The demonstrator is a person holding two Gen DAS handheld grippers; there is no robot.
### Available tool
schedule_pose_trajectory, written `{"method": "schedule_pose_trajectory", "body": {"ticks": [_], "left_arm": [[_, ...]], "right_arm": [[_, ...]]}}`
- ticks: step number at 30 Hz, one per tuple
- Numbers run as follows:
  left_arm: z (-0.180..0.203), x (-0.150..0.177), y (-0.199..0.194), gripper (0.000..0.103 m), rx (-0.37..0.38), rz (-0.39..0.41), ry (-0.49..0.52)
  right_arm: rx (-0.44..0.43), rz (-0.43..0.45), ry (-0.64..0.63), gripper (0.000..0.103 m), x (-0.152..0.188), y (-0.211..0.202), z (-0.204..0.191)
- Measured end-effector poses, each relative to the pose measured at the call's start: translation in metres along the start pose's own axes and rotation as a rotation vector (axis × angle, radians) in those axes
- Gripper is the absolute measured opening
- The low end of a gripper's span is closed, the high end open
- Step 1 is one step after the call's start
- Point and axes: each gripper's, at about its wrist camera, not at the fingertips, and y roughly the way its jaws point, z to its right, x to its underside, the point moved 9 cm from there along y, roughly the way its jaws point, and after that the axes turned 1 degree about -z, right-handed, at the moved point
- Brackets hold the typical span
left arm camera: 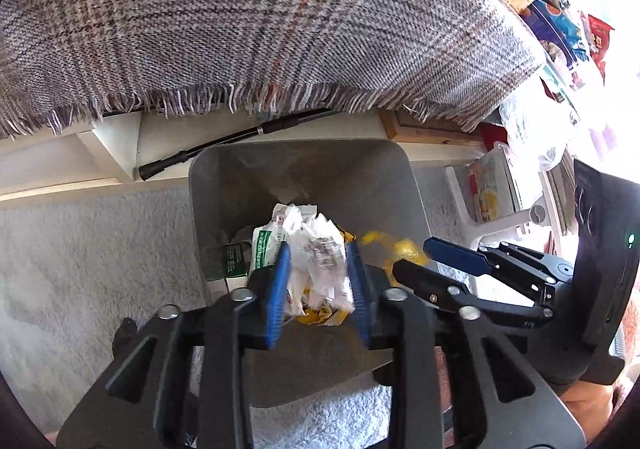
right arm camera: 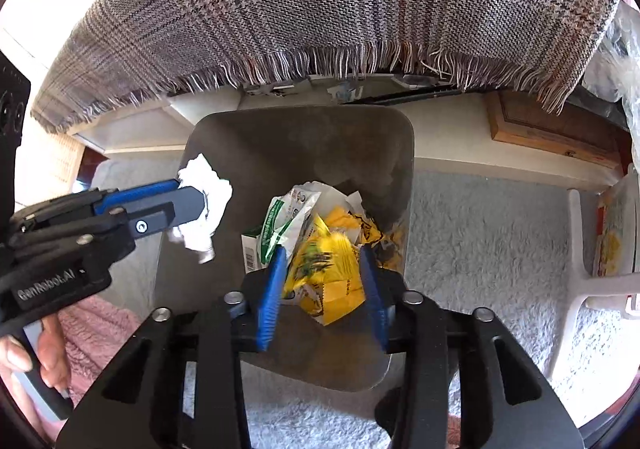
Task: Collect trash
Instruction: 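Lower the tissue and yellow wrapper into the grey bin and open both grippers, then grasp the clear plastic bag with the left gripper while the right gripper grasps the blue-white wrapper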
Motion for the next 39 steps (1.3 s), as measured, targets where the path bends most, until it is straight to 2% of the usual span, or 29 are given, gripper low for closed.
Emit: {"method": "schedule_pose_trajectory", "body": {"ticks": [3, 12, 15, 21, 25, 27, 30, 34, 39], "left_arm": [[-0.001, -0.003, -0.005, 0.045, 0.003, 0.013, -0.010], [-0.005, -0.012, -0.036, 0.086, -0.056, 0.078, 0.010], [-0.004, -0.015, -0.053, 0.095, -0.054, 0.101, 0.010], [-0.011, -0.044, -0.108, 0.095, -0.093, 0.154, -0.019], [-0.022, -0.084, -0.153, 0.095, -0.116, 0.228, -0.030], [-0.027, -0.104, -0.168, 0.095, -0.129, 0.256, -0.029], [-0.031, -0.142, -0.187, 0.095, -0.162, 0.305, -0.019], [-0.036, -0.190, -0.194, 0.095, -0.188, 0.336, -0.011], [-0.050, -0.250, -0.180, 0.095, -0.197, 0.349, -0.031]], "right_arm": [[0.011, -0.003, -0.020, 0.047, 0.002, 0.000, 0.000], [0.042, 0.051, -0.023, 0.095, 0.001, -0.017, 0.010], [0.039, 0.052, -0.037, 0.096, 0.000, -0.026, 0.008], [0.012, 0.109, 0.038, 0.096, -0.032, -0.076, 0.012], [-0.021, 0.211, 0.099, 0.096, -0.077, -0.134, 0.021], [-0.006, 0.258, 0.099, 0.100, -0.105, -0.160, 0.026], [0.039, 0.307, 0.082, 0.100, -0.145, -0.186, 0.029], [0.088, 0.343, 0.060, 0.100, -0.202, -0.200, 0.036], [0.086, 0.368, 0.108, 0.100, -0.271, -0.188, 0.051]]}}
